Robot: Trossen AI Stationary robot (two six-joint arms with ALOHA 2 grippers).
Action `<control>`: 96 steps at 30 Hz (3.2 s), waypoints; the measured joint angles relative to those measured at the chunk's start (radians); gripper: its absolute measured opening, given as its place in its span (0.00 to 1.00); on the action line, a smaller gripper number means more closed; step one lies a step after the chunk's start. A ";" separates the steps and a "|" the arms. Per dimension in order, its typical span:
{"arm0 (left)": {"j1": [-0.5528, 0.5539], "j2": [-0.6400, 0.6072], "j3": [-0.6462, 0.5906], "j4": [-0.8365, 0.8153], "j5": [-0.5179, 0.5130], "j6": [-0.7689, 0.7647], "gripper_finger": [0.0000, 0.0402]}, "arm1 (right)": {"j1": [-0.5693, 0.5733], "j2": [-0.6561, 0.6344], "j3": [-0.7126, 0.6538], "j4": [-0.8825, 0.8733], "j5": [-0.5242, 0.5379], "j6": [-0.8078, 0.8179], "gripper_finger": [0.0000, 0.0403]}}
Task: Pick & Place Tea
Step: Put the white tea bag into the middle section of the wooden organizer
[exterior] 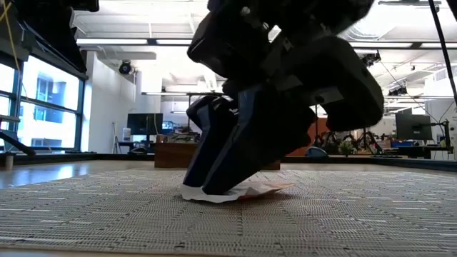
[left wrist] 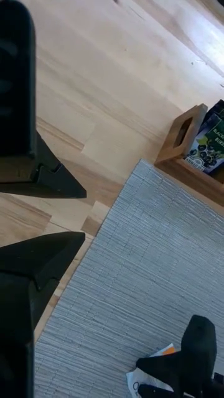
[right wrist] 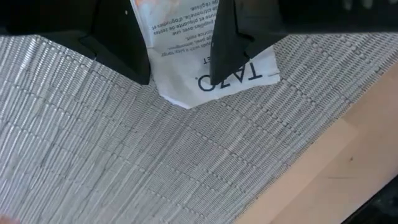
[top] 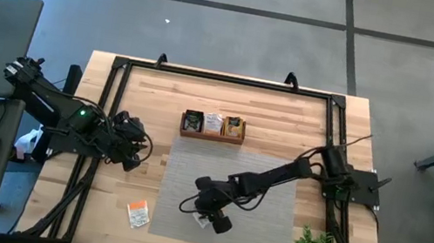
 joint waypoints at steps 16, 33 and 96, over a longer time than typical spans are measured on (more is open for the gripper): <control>0.000 0.000 0.000 0.001 -0.011 -0.026 0.24 | -0.037 -0.023 -0.079 0.059 -0.068 -0.007 0.06; 0.000 0.000 0.000 0.000 -0.064 -0.027 0.24 | -0.217 -0.222 -0.079 0.236 1.194 0.318 0.03; 0.000 0.000 0.000 -0.008 -0.064 0.000 0.24 | -0.377 -0.101 -0.078 0.185 0.869 0.497 0.01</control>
